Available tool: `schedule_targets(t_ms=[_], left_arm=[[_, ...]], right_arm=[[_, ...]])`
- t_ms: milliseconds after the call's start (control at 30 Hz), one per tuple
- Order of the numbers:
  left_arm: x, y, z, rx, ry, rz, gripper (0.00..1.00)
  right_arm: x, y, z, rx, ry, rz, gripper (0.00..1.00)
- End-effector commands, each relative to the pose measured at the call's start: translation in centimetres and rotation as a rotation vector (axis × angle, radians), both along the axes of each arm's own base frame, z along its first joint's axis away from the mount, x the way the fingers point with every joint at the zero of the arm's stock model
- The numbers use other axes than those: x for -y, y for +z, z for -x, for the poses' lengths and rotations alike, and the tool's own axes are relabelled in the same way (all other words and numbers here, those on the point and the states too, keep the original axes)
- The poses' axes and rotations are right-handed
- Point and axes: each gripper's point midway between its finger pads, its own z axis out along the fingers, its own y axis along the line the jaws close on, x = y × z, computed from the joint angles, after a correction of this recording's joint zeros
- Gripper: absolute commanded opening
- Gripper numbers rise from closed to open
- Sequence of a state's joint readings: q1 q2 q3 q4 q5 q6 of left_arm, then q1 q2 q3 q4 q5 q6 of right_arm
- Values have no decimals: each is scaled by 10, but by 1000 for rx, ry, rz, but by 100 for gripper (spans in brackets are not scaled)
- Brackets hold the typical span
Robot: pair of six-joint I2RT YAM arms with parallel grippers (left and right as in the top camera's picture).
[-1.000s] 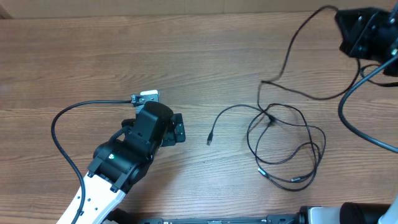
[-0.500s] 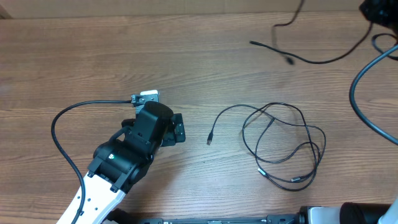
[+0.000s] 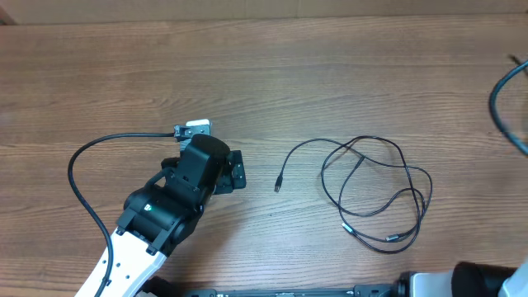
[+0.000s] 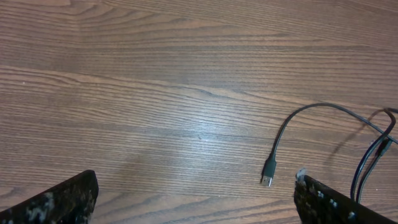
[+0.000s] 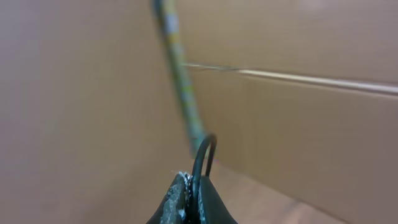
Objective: Untangle cables
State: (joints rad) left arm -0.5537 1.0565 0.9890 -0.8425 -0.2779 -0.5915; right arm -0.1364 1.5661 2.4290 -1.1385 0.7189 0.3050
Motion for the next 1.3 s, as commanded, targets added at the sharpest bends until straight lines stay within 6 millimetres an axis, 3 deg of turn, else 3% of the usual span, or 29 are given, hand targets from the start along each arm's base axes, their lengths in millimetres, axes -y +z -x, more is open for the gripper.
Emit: schedule_targets(t_ms=[0, 67, 300, 600, 800, 1033, 1067, 1133, 1200, 1267], left_arm=[[-3, 3, -3, 13, 0, -22, 100], [-3, 3, -3, 13, 0, -22, 100], [-3, 3, -3, 13, 0, -22, 100], [-3, 3, -3, 13, 0, -22, 100], [-3, 3, -3, 13, 0, -22, 100], [-3, 3, -3, 13, 0, -22, 100], [-3, 3, -3, 13, 0, -22, 100], [-3, 3, -3, 13, 0, -22, 100], [-3, 3, -3, 13, 0, -22, 100], [-3, 3, -3, 13, 0, -22, 100]], right_arm=[[37, -3, 18, -37, -160, 24, 4], [66, -23, 31, -101, -260, -13, 4], [136, -95, 79, -196, -501, -262, 4], [211, -182, 91, -160, -493, -642, 4], [245, -213, 114, -134, -530, -755, 4], [253, -227, 138, -118, -559, -834, 4], [252, -228, 140, -122, -563, -840, 8], [251, -229, 141, -126, -566, -846, 56], [250, -229, 141, -128, -565, -849, 96], [248, -231, 142, -134, -567, -857, 100]])
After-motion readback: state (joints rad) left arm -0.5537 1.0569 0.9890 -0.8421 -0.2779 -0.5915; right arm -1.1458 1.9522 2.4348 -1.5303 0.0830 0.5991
